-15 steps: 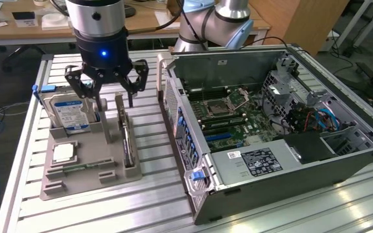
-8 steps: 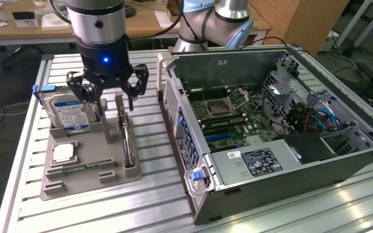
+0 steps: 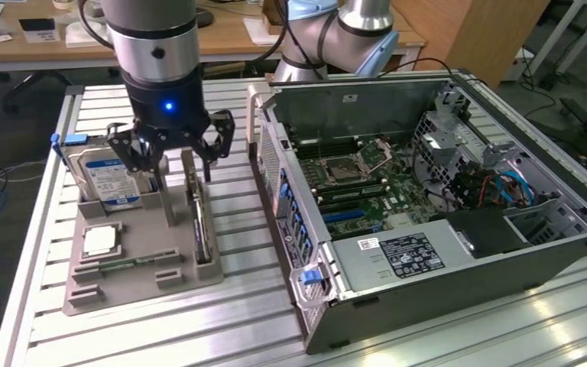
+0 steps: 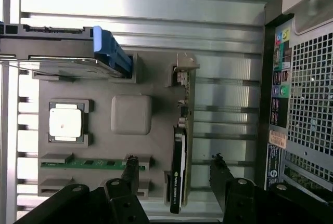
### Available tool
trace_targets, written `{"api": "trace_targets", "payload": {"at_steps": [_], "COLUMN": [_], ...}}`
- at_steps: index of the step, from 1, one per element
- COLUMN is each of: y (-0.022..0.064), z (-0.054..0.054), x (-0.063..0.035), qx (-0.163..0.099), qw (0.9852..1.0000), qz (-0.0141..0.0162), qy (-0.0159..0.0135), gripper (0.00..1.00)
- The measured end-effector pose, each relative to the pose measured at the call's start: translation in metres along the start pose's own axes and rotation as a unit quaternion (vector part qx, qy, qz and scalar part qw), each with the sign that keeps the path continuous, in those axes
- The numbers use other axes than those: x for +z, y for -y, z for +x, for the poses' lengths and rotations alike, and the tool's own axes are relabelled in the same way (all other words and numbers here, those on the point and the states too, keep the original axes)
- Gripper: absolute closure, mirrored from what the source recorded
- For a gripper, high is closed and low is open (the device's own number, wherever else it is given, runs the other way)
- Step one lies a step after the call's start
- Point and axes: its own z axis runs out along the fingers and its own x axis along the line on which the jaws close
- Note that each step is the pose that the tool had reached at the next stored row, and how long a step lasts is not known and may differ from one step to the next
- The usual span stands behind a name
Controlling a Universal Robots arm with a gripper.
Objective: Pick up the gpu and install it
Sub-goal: 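Pick up the gpu and move the gpu toward the slot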
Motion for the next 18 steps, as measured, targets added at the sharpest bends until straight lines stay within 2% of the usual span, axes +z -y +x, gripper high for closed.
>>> {"api": "trace_targets", "payload": {"at_steps": [18], "y": [0.0036], "z": [-0.004], "x": [0.0298], "qx": [0.012], "qw": [0.9999], "qz": [0.0003], "qy": [0.0014], "gripper": [0.34]}}
